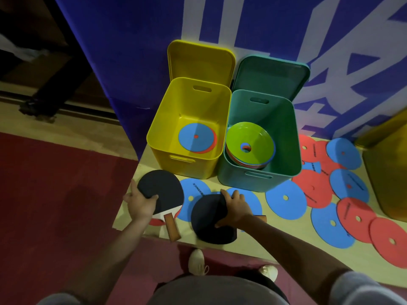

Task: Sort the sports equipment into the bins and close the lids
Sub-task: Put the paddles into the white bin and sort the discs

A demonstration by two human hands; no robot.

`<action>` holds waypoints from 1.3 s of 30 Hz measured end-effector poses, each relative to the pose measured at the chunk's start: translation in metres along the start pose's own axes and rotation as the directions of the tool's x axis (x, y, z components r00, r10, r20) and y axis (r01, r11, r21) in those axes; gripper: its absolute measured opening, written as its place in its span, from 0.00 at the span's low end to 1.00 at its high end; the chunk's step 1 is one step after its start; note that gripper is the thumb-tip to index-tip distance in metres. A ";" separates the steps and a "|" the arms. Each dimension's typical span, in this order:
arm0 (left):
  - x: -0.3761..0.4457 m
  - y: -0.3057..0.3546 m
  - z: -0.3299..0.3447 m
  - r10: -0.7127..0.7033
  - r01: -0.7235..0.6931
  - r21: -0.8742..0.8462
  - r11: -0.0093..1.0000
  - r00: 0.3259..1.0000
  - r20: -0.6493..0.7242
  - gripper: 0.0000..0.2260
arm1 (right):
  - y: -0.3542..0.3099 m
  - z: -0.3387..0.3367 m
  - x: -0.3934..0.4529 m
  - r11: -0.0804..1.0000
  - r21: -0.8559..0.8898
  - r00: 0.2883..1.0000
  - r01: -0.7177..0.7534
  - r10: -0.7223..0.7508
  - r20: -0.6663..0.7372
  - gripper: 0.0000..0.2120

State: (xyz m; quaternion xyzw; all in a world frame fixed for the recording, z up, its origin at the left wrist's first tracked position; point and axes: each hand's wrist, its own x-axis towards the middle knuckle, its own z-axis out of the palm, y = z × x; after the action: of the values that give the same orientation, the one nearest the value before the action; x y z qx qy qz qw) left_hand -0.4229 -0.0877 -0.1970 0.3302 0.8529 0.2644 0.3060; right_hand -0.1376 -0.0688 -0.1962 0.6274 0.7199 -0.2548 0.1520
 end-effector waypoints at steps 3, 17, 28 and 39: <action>-0.006 0.003 -0.008 0.038 -0.027 -0.171 0.985 0.998 0.059 0.34 | 0.009 0.000 -0.006 0.987 0.154 0.999 0.039 -0.036 -0.025 0.47; -0.094 0.034 0.045 0.140 -0.001 -0.419 0.908 0.943 0.301 0.22 | 0.083 0.011 -0.050 0.756 0.654 0.988 0.038 0.071 -0.139 0.26; -0.209 0.110 0.152 0.258 -0.110 -0.428 0.897 0.917 0.305 0.20 | 0.242 -0.001 -0.116 0.366 0.928 0.867 0.075 0.435 -0.242 0.19; -0.348 0.233 0.292 0.468 -0.212 -0.579 0.787 0.817 0.337 0.17 | 0.419 -0.037 -0.224 0.426 0.864 0.661 0.269 0.571 -0.487 0.22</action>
State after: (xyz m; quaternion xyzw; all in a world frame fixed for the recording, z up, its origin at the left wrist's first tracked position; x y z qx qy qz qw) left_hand 0.0809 -0.1182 -0.1201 0.4416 0.5750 0.4485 0.5227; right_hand 0.3146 -0.1990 -0.1190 0.7217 0.3987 -0.3025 -0.4783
